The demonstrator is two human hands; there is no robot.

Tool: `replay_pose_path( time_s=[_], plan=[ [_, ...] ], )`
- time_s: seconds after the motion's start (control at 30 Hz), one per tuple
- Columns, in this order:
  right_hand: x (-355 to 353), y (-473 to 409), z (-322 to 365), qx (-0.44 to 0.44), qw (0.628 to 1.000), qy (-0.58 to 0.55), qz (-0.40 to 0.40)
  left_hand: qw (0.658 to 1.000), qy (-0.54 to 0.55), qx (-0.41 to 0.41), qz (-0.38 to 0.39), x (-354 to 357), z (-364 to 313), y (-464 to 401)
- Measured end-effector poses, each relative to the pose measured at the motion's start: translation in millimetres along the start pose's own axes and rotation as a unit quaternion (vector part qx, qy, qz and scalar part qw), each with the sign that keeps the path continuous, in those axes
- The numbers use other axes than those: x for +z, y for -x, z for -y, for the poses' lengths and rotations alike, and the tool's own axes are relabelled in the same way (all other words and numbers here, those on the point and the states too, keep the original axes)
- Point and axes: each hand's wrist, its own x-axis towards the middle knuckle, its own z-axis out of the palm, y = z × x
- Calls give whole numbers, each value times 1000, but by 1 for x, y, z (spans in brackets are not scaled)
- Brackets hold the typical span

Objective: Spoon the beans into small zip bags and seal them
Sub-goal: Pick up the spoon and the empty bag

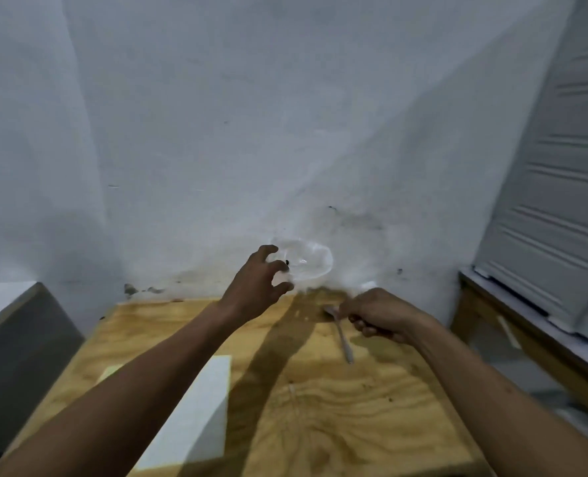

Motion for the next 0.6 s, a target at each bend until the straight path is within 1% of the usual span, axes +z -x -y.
replay_pose_path(
  time_s=[0.17, 0.27, 0.33, 0.43, 0.53, 0.6],
  plan=[
    [-67, 68, -40, 20, 998, -18, -63, 993, 63, 97, 29, 54, -81, -19],
    [-99, 119, -68, 34, 994, -21, -102, 980, 107, 158, 55, 87, -139, -23],
    [-115, 154, -88, 56, 987, -20, -151, 967, 138, 199, 74, 107, -180, -20],
    [-128, 201, -121, 105, 969, -29, -222, 945, 187, 248, 107, 138, -238, -7],
    [-132, 243, -162, 149, 952, -53, -261, 921, 227, 284, 140, 172, -288, 20],
    [-126, 269, -189, 190, 938, -68, -283, 909, 227, 310, 164, 192, -314, 48]
  ],
)
